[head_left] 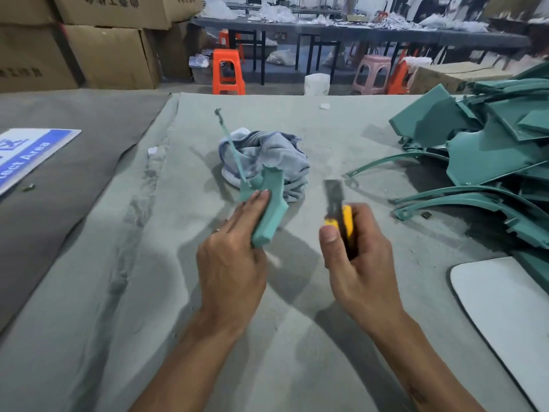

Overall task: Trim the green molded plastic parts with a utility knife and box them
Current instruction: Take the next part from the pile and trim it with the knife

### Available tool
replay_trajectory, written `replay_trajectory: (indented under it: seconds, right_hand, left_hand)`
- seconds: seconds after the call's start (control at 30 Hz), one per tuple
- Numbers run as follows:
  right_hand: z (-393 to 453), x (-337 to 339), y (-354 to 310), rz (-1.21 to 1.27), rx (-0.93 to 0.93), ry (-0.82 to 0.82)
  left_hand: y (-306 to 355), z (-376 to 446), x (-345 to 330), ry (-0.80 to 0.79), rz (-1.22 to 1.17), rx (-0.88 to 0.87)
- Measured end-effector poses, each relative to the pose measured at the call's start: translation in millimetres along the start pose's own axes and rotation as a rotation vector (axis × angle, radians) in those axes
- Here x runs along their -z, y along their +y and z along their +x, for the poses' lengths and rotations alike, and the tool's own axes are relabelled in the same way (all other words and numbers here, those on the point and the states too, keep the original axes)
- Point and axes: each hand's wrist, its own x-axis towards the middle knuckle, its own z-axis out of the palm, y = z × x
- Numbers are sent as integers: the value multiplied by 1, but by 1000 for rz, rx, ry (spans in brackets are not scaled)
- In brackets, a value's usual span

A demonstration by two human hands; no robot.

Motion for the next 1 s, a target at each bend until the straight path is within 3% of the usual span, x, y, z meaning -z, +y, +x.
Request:
replay_trajectory:
  seconds: [0.1,0.33,0.53,0.67,0.83,1.0]
  right_hand:
    - [-9,-7,0,-3,127,-153]
    - [-12,-19,10,-160,149,-199]
    - [-9,-18,7,-106,128,-92]
    - [-9,-16,10,-153,203,-135]
    - [-5,-12,15,-162,39,-3]
    - [-7,-10,12,-202,180,-72]
  left_hand:
    - [1,1,0,40,59,100]
    - [9,-1,-3,60,31,105]
    - [8,-3,-4,76,20,103]
    - [11,-3,-4,69,34,100]
    - [12,-4,-3,74,39,75]
    - [12,-6,-4,88,45,56]
